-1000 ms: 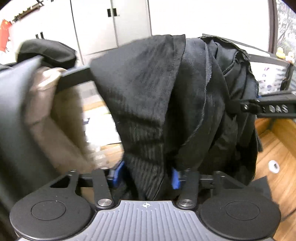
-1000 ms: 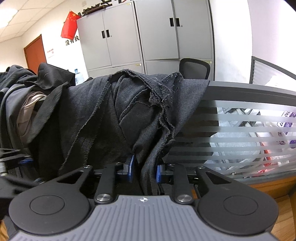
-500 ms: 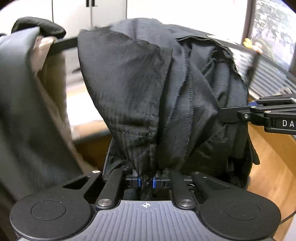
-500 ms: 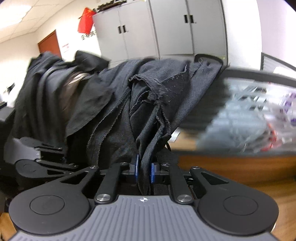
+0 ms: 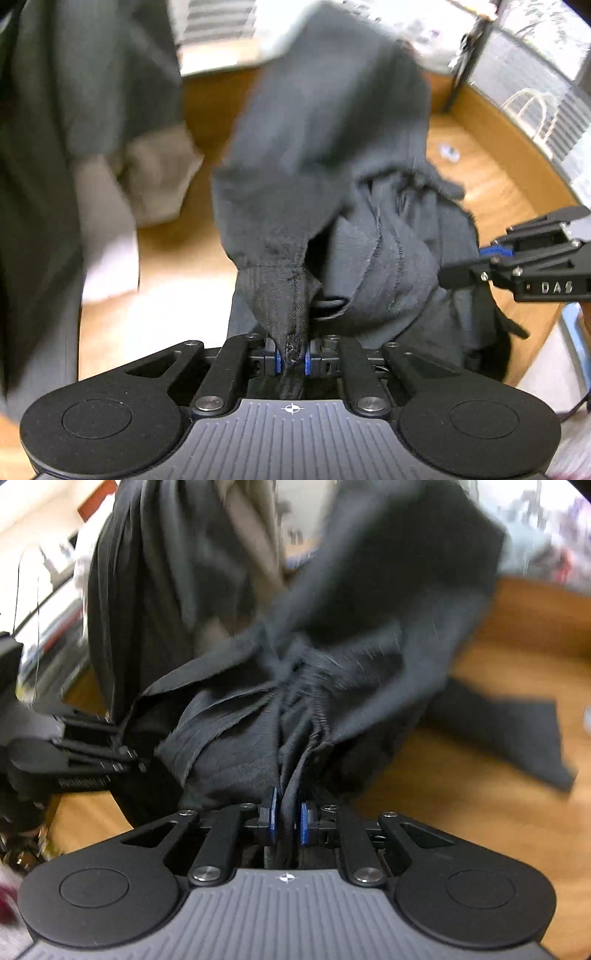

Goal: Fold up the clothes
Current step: 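Pull the jacket off the rail and lower it onto the desk with both grippers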

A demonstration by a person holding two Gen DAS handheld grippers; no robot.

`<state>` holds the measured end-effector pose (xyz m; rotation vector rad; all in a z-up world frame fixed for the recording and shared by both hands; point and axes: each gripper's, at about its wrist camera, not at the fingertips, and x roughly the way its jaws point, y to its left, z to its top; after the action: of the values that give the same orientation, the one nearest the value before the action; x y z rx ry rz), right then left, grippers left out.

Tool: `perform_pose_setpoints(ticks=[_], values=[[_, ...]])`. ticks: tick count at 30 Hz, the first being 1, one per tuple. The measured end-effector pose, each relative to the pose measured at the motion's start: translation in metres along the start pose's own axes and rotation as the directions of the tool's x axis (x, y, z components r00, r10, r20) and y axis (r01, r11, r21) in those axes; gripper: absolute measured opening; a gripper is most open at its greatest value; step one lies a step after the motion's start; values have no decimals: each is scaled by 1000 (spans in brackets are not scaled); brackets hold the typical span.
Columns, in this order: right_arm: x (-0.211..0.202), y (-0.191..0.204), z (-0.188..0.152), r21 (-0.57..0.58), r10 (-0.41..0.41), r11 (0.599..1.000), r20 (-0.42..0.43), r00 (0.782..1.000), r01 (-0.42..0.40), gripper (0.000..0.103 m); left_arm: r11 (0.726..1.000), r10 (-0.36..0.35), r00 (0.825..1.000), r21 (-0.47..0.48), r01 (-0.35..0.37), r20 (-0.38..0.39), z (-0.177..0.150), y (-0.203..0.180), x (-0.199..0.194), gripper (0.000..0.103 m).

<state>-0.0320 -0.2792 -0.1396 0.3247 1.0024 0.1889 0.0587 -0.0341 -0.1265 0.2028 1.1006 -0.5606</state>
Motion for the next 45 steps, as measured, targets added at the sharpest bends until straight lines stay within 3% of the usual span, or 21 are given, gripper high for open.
perform_pose_setpoints(ticks=[2, 4, 6, 9, 12, 18, 22, 25, 35, 42, 45], values=[[10, 2, -17, 17, -38, 999, -39, 998, 39, 18, 1000, 12, 999, -23, -13, -34, -12, 8, 6, 13], [13, 6, -30, 1, -89, 996, -61, 994, 89, 33, 999, 20, 999, -29, -21, -44, -20, 12, 5, 15], [13, 11, -40, -40, -137, 990, -76, 988, 135, 57, 999, 30, 999, -31, -31, -39, -24, 13, 6, 18], [3, 24, -47, -103, -167, 982, -56, 984, 161, 69, 998, 55, 998, -34, -55, -7, -28, 19, -1, 28], [-11, 28, -43, -131, -145, 981, -14, 989, 142, 73, 997, 64, 998, -52, -63, 23, -34, 26, -16, 34], [-27, 55, -38, -171, -1, 985, 66, 998, 13, 75, 994, 85, 996, -69, -82, 40, -41, 34, -30, 34], [-17, 81, -41, -235, 94, 969, 51, 994, -79, 75, 995, 83, 994, -65, -79, 66, -48, 41, -39, 34], [-2, 95, -46, -267, 122, 957, 21, 992, -112, 75, 994, 86, 993, -75, -80, 79, -50, 47, -43, 33], [57, 145, -59, -404, 136, 901, -80, 988, -157, 55, 990, 100, 988, -110, -88, 118, -59, 67, -48, 33], [111, 175, -78, -502, 32, 861, -114, 993, -85, 54, 987, 102, 986, -139, -84, 129, -68, 78, -53, 33], [134, 186, -87, -572, -47, 820, -107, 993, -23, 54, 986, 101, 987, -143, -83, 128, -74, 82, -57, 33]])
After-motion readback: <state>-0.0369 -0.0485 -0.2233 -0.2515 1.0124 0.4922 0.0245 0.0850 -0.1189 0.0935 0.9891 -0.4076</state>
